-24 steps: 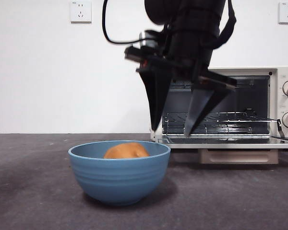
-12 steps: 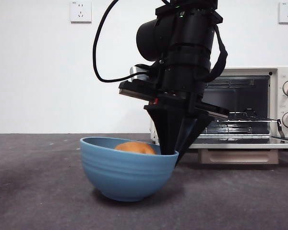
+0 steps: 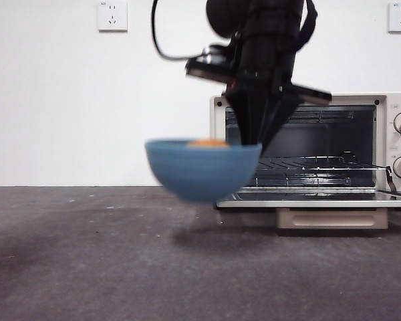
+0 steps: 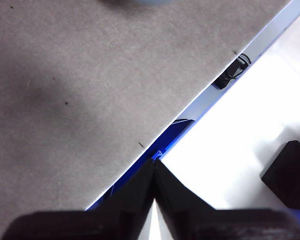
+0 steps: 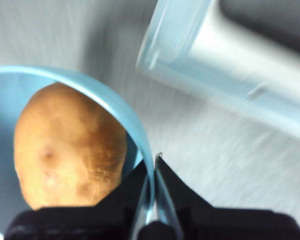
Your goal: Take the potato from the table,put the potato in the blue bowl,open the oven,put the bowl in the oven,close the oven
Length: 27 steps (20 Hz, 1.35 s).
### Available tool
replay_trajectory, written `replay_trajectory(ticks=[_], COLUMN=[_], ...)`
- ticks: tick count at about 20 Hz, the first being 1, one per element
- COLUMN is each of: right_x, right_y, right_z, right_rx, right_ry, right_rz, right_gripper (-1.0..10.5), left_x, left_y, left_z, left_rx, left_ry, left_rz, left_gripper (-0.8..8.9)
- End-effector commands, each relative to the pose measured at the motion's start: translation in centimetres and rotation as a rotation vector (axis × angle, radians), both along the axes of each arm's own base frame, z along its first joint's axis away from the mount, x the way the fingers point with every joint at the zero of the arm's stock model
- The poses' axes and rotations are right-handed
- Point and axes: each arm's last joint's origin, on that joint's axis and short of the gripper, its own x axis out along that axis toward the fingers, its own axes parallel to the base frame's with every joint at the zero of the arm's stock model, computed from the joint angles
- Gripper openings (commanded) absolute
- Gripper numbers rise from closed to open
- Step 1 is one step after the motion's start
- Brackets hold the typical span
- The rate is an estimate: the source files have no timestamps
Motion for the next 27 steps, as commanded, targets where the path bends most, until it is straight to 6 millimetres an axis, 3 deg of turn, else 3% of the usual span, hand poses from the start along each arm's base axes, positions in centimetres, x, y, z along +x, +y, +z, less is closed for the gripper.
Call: replay_trajectory(ticks=[1, 7, 12, 21, 27], right_x=[1.5, 5.7, 7.2, 8.4, 9.0], right_y=[-1.2, -8.2, -12.7, -15.5, -16.9], right_z=[1.9, 2.8, 2.9, 3.1, 2.5], right_rx=[0.043, 0.093, 0.114, 0.181, 0.162], right_ry=[-0.057, -0.074, -0.067, -0.094, -0.108], right_rz=[-0.090, -0.489, -0.730, -1.104, -1.224], right_gripper=[-0.1, -0.1, 0.0, 0.0, 0.0], left_x=[0.1, 0.1, 0.4, 1.3, 1.3], left_y=[0.0, 0.0, -0.2, -0.7, -0.9], left_z=[-0.1, -0.1, 0.1, -0.1, -0.1], left_rx=[0.001, 0.000, -0.014, -0.014, -0.065], left_ry=[-0.008, -0.009, -0.036, -0.019, 0.017], left_rz=[-0.010, -0.010, -0.010, 0.001, -0.034], left_gripper=[-0.07, -0.07, -0.07, -0.06, -0.06])
